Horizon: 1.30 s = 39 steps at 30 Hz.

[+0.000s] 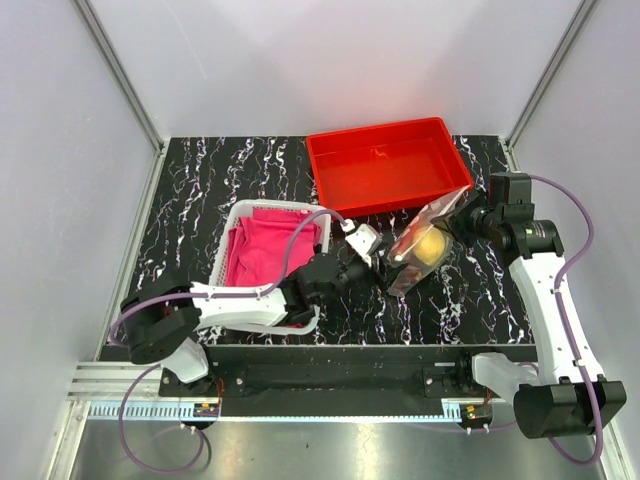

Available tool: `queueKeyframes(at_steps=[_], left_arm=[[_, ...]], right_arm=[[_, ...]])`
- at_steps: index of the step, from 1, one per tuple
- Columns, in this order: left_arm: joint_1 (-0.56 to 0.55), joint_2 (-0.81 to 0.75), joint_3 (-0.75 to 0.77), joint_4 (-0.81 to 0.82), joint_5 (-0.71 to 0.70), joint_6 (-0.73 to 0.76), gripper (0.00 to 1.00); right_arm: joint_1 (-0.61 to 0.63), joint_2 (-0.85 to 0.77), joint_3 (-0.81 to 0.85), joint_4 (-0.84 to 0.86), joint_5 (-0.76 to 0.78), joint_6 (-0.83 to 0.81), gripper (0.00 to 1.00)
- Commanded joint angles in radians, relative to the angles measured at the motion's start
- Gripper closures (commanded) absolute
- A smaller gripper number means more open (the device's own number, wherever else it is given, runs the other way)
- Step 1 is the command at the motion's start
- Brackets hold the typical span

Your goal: Open the zip-top bag and remove the fake food

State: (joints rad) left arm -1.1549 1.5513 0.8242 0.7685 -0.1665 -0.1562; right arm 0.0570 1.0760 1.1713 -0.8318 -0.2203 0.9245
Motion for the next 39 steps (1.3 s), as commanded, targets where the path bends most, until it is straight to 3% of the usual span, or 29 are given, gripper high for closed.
queueKeyframes(at_steps=[1,2,4,9,11,12,15,18,19,24,32,35,39], left_arm=[[-0.003,0.045,0.035,0.204,-0.062,-0.009,0.41],[-0.005,0.052,0.032,0.218,-0.070,-0.012,0.47],[-0.005,0.058,0.020,0.232,-0.073,-0.025,0.48],[-0.003,0.070,-0.007,0.287,-0.074,-0.037,0.34],[-0.005,0.072,-0.014,0.308,-0.073,-0.037,0.39],[-0.003,0.075,-0.013,0.308,-0.074,-0.039,0.48],[-0.003,0.081,-0.014,0.313,-0.065,-0.045,0.51],[-0.005,0.084,-0.031,0.324,-0.042,-0.057,0.37],[-0.005,0.081,-0.036,0.327,-0.039,-0.066,0.27],[-0.005,0.073,-0.094,0.370,-0.015,-0.098,0.26],[-0.002,0.112,-0.076,0.410,-0.027,-0.085,0.39],[0.001,0.124,-0.063,0.417,-0.021,-0.083,0.49],[0.020,0.118,-0.066,0.411,-0.002,-0.086,0.74]], right_arm=[[0.003,-0.036,0.010,0.028,0.015,0.051,1.00],[0.001,-0.036,0.011,0.028,0.015,0.056,1.00],[0.003,-0.039,0.011,0.025,0.016,0.066,1.00],[0.003,-0.051,0.002,0.020,0.032,0.083,1.00],[0.003,-0.054,-0.002,0.020,0.033,0.085,1.00],[0.001,-0.057,-0.005,0.019,0.036,0.088,1.00],[0.003,-0.059,-0.012,0.019,0.038,0.094,1.00],[0.003,-0.054,-0.007,0.019,0.036,0.097,1.00],[0.003,-0.051,-0.002,0.020,0.036,0.096,1.00],[0.003,-0.050,0.002,0.020,0.038,0.093,1.00],[0.003,-0.045,-0.001,0.022,0.025,0.094,1.00],[0.001,-0.048,-0.004,0.019,0.021,0.093,1.00],[0.003,-0.053,-0.016,0.019,0.016,0.077,1.00]])
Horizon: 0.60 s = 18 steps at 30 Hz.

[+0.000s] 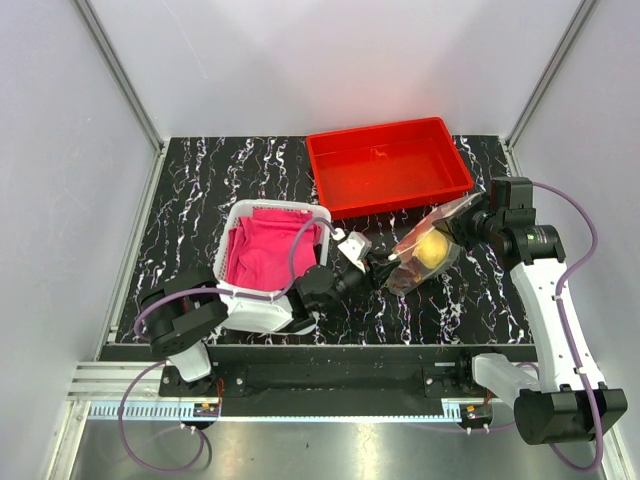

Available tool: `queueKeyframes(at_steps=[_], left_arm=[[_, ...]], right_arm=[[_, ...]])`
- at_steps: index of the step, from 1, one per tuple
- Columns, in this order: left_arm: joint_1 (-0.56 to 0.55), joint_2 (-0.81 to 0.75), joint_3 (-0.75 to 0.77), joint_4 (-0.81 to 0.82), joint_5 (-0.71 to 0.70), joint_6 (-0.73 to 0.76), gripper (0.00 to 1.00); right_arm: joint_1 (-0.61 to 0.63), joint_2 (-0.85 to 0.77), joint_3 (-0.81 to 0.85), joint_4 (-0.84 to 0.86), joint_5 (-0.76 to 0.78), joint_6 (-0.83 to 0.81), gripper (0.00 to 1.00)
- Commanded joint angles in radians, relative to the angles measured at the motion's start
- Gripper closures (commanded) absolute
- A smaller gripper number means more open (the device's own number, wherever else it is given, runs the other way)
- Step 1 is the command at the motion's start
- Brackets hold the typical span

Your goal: Open the zip-top bag and remove the fake food

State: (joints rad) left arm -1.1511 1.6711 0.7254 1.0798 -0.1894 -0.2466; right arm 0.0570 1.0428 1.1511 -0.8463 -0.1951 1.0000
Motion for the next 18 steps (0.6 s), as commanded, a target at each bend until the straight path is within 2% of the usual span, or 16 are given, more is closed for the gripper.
queueKeyframes(at_steps=[1,2,4,5,6,9,11,12,16,18], left_arm=[[0.025,-0.008,0.023,0.103,0.034,0.004,0.85],[0.030,-0.028,0.017,0.104,0.042,0.004,0.89],[0.040,-0.051,0.009,0.097,0.063,0.012,1.00],[0.040,-0.075,0.008,0.082,0.073,0.021,1.00],[0.042,-0.089,0.012,0.059,0.088,0.038,1.00],[0.051,-0.129,0.057,-0.072,0.162,0.035,1.00],[0.063,-0.140,0.112,-0.185,0.253,0.023,1.00],[0.068,-0.142,0.133,-0.229,0.283,0.001,1.00],[0.111,-0.148,0.199,-0.433,0.396,-0.051,1.00],[0.139,-0.146,0.216,-0.472,0.435,-0.094,1.00]], right_arm=[[0.001,-0.018,0.002,0.035,-0.012,-0.006,1.00],[0.001,-0.015,0.001,0.032,-0.021,-0.038,1.00],[0.001,-0.010,-0.001,0.035,-0.026,-0.093,0.88],[0.001,-0.007,-0.001,0.029,-0.020,-0.162,0.68],[0.001,-0.007,0.001,0.026,-0.014,-0.199,0.57],[0.003,0.008,0.033,-0.010,-0.079,-0.394,0.38],[0.003,-0.015,0.041,-0.028,-0.150,-0.518,0.29],[0.004,-0.029,0.044,-0.030,-0.162,-0.549,0.20],[0.006,-0.063,0.085,-0.057,-0.208,-0.714,0.08],[0.010,-0.043,0.117,-0.068,-0.253,-0.757,0.07]])
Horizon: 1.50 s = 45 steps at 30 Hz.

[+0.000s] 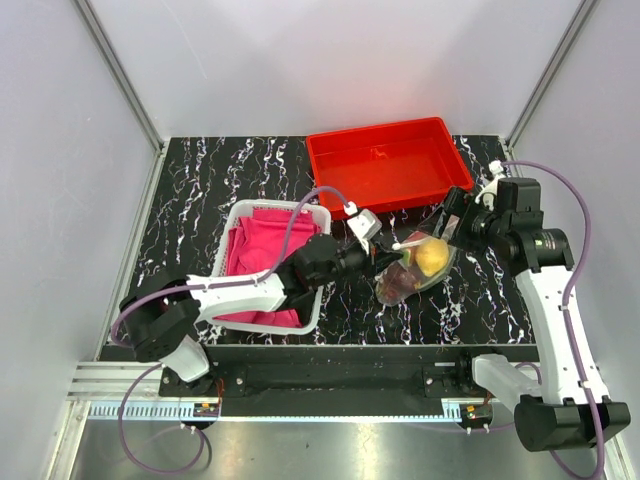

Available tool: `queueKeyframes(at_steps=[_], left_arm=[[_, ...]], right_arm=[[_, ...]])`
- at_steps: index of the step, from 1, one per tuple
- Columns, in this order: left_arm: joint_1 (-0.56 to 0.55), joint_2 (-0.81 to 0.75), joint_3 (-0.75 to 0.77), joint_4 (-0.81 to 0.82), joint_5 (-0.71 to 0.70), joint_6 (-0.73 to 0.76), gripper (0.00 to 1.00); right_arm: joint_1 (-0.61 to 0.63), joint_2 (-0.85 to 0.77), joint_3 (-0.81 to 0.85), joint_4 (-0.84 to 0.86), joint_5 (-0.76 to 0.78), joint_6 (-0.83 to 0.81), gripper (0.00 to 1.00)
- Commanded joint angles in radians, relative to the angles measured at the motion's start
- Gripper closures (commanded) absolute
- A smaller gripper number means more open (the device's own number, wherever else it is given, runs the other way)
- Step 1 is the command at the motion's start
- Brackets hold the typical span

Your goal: Open the zip-top bag and remove the fake food

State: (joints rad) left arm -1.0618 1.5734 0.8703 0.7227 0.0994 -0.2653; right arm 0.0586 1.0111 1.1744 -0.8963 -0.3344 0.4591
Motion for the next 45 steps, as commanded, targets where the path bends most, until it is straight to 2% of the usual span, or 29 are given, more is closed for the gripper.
queueKeyframes(at_steps=[1,3,7,11,14,16,18,20,21,22,26,39,45], left_arm=[[0.078,-0.049,0.078,-0.144,0.189,-0.090,1.00],[0.109,-0.050,0.096,-0.187,0.232,-0.136,1.00],[0.181,-0.055,0.142,-0.308,0.359,-0.179,1.00],[0.210,-0.053,0.170,-0.382,0.418,-0.183,1.00],[0.229,-0.049,0.168,-0.387,0.444,-0.187,1.00],[0.238,-0.047,0.167,-0.372,0.460,-0.206,1.00],[0.240,-0.047,0.157,-0.353,0.470,-0.225,1.00],[0.240,-0.049,0.153,-0.329,0.485,-0.244,1.00],[0.240,-0.049,0.150,-0.321,0.488,-0.250,1.00],[0.240,-0.049,0.147,-0.309,0.488,-0.255,1.00],[0.240,-0.047,0.144,-0.284,0.491,-0.281,1.00],[0.240,-0.064,0.156,-0.266,0.516,-0.327,1.00],[0.240,-0.053,0.164,-0.267,0.526,-0.336,1.00]], right_arm=[[0.023,-0.002,0.105,-0.023,-0.112,-0.240,0.07],[0.056,0.014,0.128,-0.020,-0.123,-0.252,0.07],[0.089,0.017,0.143,0.037,-0.279,-0.315,0.08],[0.133,0.020,0.131,0.166,-0.365,-0.401,0.11],[0.135,-0.021,0.038,0.332,-0.420,-0.497,0.12],[0.135,-0.046,-0.044,0.378,-0.490,-0.647,0.12],[0.136,-0.051,-0.056,0.398,-0.464,-0.678,0.13],[0.136,-0.030,-0.052,0.395,-0.462,-0.721,0.23],[0.136,-0.022,-0.050,0.393,-0.477,-0.727,0.27],[0.135,-0.014,-0.050,0.396,-0.523,-0.740,0.37],[0.141,0.020,-0.056,0.416,-0.607,-0.725,0.46],[0.182,0.027,-0.151,0.485,-0.606,-0.691,0.43],[0.191,0.089,-0.130,0.497,-0.638,-0.678,0.47]])
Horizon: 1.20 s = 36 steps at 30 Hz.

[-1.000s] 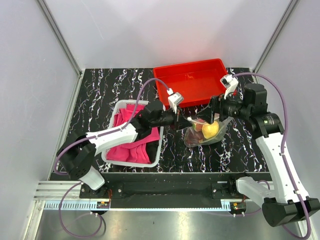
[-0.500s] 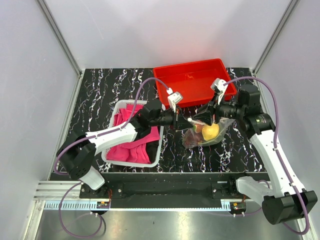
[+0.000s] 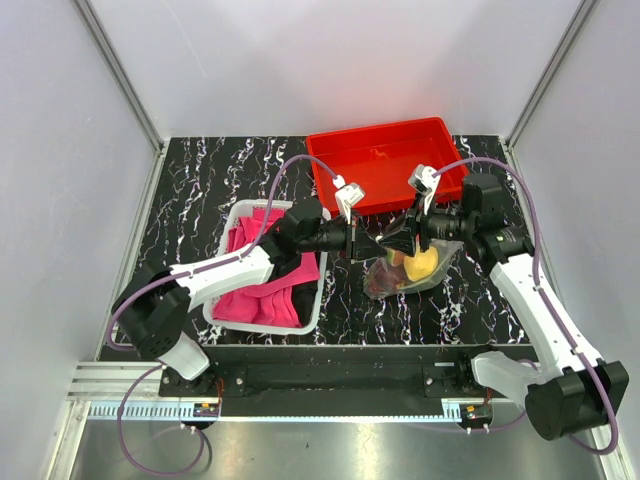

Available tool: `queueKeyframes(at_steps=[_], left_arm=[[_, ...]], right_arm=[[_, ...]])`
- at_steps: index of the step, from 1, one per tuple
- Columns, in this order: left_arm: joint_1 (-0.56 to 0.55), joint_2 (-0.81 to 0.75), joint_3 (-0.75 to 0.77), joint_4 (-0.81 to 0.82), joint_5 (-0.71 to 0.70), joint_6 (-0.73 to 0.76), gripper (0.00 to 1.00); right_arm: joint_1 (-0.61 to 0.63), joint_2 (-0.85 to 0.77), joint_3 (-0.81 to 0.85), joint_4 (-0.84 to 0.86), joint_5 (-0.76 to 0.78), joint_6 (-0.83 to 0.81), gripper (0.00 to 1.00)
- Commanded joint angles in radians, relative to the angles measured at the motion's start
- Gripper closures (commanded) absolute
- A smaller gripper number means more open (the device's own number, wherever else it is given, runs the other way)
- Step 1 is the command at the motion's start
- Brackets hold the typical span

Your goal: Open the zip-top bag and remove the fake food

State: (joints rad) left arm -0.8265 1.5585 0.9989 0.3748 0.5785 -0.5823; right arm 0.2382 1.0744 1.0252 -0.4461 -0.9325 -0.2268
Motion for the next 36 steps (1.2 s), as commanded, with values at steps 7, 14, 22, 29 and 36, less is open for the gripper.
queueKeyframes(at_steps=[7,14,22,29,36], left_arm=[[0.004,-0.031,0.029,0.115,0.049,-0.050,1.00],[0.006,-0.025,0.006,0.170,0.049,-0.076,1.00],[0.023,-0.035,-0.026,0.182,0.023,-0.079,1.00],[0.044,-0.060,-0.068,0.165,0.000,-0.028,1.00],[0.064,-0.072,-0.086,0.180,0.023,-0.019,1.00]], right_arm=[[0.021,0.021,0.001,0.060,-0.038,0.003,0.56],[0.024,0.021,-0.011,0.075,-0.034,0.020,0.63],[0.024,-0.008,-0.031,0.075,0.070,0.026,0.91],[0.024,-0.063,-0.065,0.069,0.196,0.050,1.00],[0.024,-0.143,-0.085,0.038,0.245,0.056,1.00]])
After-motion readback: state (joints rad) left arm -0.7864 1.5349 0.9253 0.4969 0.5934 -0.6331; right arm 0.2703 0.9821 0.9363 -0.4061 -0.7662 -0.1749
